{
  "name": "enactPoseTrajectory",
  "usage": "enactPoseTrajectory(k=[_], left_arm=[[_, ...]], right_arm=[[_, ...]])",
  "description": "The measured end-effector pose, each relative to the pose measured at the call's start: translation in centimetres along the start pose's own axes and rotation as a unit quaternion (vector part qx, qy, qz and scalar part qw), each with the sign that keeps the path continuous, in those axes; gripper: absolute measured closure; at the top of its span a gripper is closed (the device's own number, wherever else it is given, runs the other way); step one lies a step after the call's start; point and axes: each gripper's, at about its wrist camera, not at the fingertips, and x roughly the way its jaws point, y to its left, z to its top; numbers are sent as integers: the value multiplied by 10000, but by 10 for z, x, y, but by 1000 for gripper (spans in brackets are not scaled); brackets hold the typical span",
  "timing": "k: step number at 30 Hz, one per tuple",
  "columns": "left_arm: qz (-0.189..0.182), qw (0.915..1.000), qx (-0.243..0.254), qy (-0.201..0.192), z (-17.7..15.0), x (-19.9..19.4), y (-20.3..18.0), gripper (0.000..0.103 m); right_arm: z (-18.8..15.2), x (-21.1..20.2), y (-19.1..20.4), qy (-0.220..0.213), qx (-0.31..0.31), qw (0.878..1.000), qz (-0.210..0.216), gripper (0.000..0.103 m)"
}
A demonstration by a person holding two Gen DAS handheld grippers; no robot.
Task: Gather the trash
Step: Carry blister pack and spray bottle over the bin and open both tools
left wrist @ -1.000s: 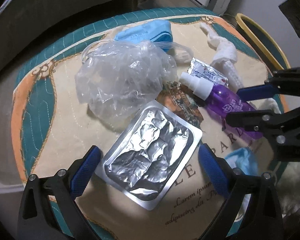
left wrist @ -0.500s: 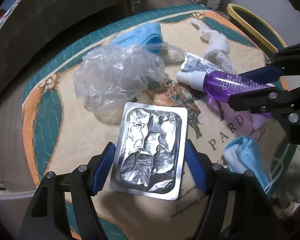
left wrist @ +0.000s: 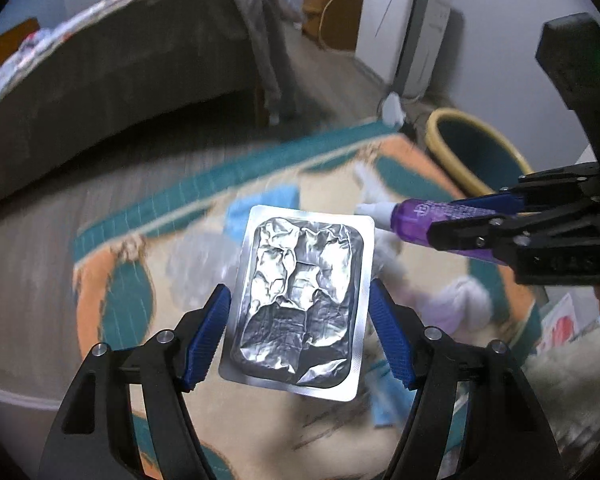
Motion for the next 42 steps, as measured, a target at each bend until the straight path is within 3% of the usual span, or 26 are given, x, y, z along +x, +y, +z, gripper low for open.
enactPoseTrajectory(k=[8,16,24,30,36,42], left_arm=[[9,9990,130,-431,38,-13,-28,32],[40,9973,232,-701,56,-18,-53,32],[-40,9969,403,-675,63,-1,-82,32],[-158,9980,402,-462,56,17,-101,32],[-36,9986,478,-215,51,34,-124,32],[-270,9989,249,-299,72,44,-155,32]], right_arm=[[21,-59,-32,-826,377,9959,-45,71],[31,-95,-56,-1426,340,9883,-411,71],[43,-93,-72,-1496,369,9871,-434,71],[53,-100,-78,-1622,-144,9797,-1172,71],[54,-108,-116,-1657,60,9800,-1104,71],[45,-102,-160,-1437,414,9835,-1013,71]])
